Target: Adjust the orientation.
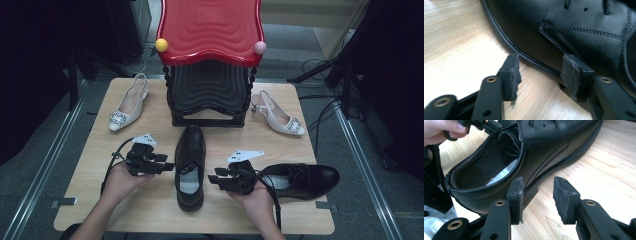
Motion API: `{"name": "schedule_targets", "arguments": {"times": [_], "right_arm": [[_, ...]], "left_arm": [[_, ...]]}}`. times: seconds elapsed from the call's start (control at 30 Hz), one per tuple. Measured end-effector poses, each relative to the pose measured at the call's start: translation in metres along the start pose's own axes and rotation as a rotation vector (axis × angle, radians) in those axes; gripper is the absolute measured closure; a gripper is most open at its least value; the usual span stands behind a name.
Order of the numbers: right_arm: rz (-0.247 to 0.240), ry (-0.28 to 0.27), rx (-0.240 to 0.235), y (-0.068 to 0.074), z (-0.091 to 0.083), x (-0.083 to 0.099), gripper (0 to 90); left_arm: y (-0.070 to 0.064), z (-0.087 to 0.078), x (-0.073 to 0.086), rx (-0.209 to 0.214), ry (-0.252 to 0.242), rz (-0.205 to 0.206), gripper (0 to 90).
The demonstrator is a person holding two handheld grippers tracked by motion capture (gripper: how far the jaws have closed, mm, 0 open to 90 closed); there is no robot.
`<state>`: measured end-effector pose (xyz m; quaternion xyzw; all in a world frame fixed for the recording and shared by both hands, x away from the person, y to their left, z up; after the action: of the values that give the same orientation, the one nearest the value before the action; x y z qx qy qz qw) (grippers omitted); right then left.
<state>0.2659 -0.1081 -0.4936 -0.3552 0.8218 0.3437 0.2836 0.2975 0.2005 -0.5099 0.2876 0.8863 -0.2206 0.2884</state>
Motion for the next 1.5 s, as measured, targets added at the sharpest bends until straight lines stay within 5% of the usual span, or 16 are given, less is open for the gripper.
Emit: {"name": "schedule_targets", "arguments": {"times": [0.53,0.73,0.93,1.5], "right_arm": [[-0.002,-0.011,-0.005,-0.008,-0.009,-0.008,64.7],[0.004,-0.015,0.006,-0.01,-0.018,-0.008,75.3],[0.036,-0.032,0.036,-0.019,-0.037,-0.007,89.5],[0.091,-0.039,0.14,-0.038,-0.079,0.011,90.0]], "left_arm": [[-0.002,-0.001,0.017,-0.026,0.022,0.016,40.3],[-0.003,0.001,0.017,-0.021,0.028,0.024,40.1],[-0.002,0.001,0.017,-0.023,0.033,0.024,40.2],[-0.004,0.004,0.012,-0.021,0.028,0.04,40.2]]}}
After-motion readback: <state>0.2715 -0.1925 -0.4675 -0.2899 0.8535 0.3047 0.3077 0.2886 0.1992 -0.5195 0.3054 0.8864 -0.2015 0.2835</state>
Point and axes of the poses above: each handheld gripper's, and its own axes: z roughly forward along the jaws, x roughly out of its underside, y roughly to its left, the point moved 1 cm from there along z, roughly forward along the jaws, and after that the axes turned 6 degrees about -x, right-handed, at the moved point
